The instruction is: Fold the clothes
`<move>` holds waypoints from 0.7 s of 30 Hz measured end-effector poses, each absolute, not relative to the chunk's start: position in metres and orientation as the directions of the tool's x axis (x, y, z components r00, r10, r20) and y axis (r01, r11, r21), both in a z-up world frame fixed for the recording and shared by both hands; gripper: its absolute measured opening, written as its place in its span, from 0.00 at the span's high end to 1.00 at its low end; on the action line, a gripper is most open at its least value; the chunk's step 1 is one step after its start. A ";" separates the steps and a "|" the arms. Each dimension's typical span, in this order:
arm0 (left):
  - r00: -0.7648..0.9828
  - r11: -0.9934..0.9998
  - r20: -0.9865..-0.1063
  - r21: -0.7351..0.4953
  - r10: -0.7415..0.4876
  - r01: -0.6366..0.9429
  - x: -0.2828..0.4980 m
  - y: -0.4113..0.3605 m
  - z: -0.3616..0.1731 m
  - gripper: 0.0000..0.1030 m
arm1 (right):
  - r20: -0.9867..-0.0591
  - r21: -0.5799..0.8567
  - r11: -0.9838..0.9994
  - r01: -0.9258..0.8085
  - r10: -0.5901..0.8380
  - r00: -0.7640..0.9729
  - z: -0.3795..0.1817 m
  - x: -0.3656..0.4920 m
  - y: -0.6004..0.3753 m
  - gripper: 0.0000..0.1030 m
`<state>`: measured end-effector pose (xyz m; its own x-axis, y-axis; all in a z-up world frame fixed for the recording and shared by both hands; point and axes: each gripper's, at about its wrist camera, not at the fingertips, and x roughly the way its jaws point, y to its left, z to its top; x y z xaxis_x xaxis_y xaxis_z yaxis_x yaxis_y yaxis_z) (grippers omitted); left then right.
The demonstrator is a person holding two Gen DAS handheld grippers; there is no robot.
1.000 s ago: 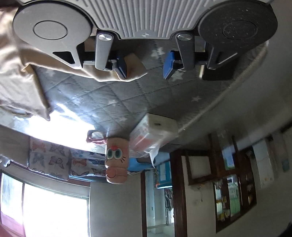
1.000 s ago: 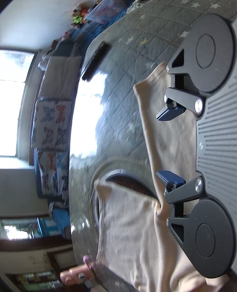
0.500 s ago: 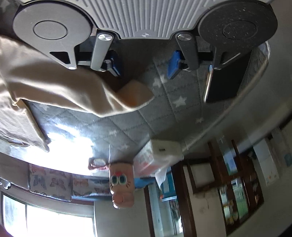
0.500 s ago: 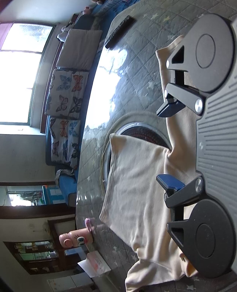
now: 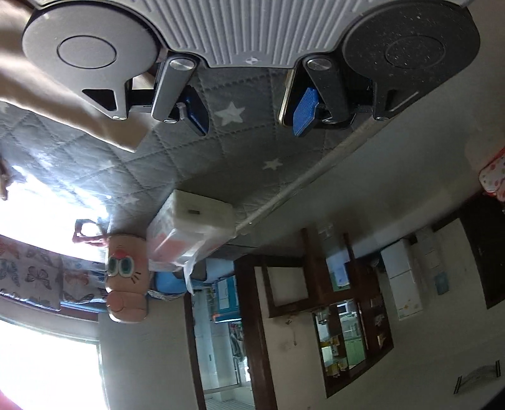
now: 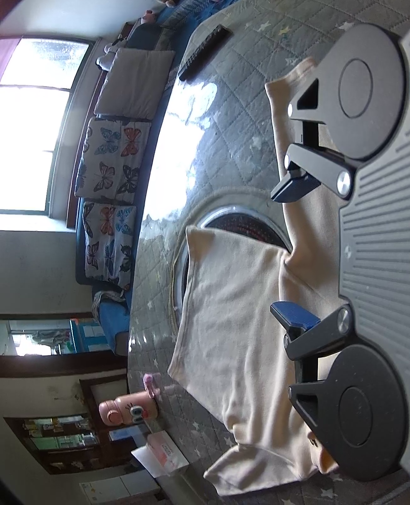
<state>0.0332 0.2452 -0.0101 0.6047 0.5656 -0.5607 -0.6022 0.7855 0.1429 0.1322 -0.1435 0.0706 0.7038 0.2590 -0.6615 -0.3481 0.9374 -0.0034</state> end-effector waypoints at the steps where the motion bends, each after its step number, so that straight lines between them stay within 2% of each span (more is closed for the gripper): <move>1: 0.615 0.796 -0.561 0.139 0.554 -0.590 0.030 0.242 -0.008 0.39 | -0.663 0.002 0.932 -0.363 0.273 0.697 0.070 0.131 -0.141 0.31; 9: 0.714 0.909 -0.579 0.129 0.394 -0.397 0.041 0.187 0.002 0.34 | -0.681 0.037 0.878 -0.478 0.372 0.630 0.064 0.112 -0.113 0.31; 15: 0.797 0.985 -0.579 0.108 0.172 -0.135 0.041 0.116 0.012 0.34 | -0.688 0.038 0.814 -0.579 0.442 0.576 0.065 0.089 -0.095 0.31; 20: 0.810 0.990 -0.585 0.083 -0.045 0.115 0.032 0.060 0.015 0.34 | -0.707 0.048 0.756 -0.652 0.487 0.513 0.062 0.070 -0.082 0.38; 21: 0.804 0.984 -0.588 0.077 -0.085 0.160 0.031 0.050 0.015 0.34 | -0.712 0.046 0.747 -0.664 0.491 0.503 0.060 0.067 -0.079 0.42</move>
<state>0.0305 0.0497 0.0149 0.8042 -0.0848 -0.5882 0.1604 0.9840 0.0774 0.0665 -0.0795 0.0601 0.5029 0.4905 -0.7117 -0.6636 0.7467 0.0457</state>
